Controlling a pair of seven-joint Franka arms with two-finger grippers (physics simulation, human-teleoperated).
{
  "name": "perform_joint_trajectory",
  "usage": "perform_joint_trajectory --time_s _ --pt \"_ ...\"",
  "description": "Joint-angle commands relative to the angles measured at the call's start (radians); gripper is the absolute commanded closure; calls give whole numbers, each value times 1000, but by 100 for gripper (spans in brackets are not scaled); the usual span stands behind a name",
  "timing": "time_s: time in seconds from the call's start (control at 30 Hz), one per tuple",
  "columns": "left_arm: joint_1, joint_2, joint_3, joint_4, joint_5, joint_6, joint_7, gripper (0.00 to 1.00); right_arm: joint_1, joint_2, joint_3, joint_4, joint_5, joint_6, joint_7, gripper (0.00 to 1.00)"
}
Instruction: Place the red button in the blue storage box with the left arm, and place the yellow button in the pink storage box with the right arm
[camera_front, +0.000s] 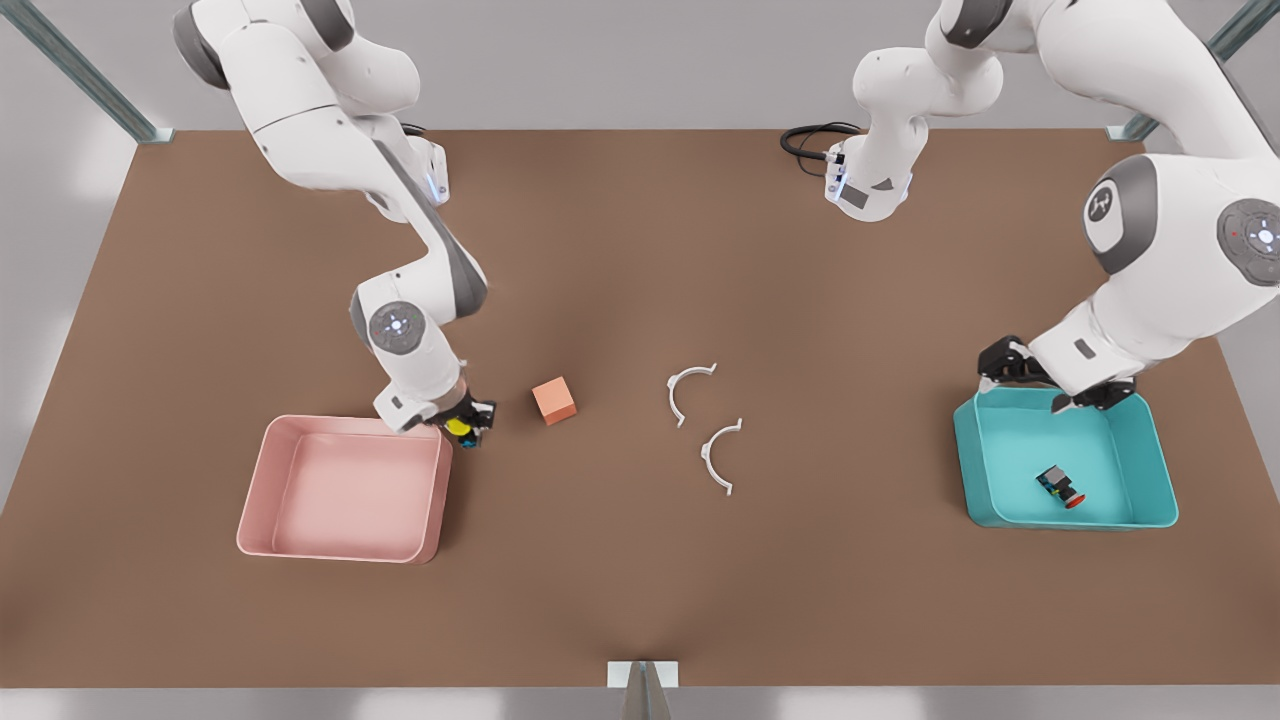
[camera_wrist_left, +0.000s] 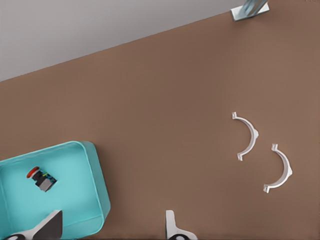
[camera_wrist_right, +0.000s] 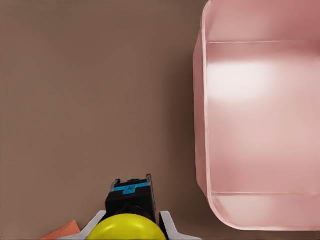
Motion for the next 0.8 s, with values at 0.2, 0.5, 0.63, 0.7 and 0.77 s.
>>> perform_joint_trajectory --time_s 0.2,0.5,0.63,0.7,0.77 --pt "0 21 1 9 2 -57 -501 0 -175 -46 2 0 -1 -115 -258 53" --pt "2 29 2 9 2 -62 -473 0 -267 40 2 38 -2 -25 -333 0" --pt "3 27 2 9 2 -66 -472 0 -266 -75 86 443 1 -547 -372 0" --pt "2 27 2 9 2 -66 -472 0 -94 -196 -99 475 21 -732 -381 0" --pt "2 29 2 9 2 -66 -472 0 -68 -207 -168 441 87 -740 -448 0"
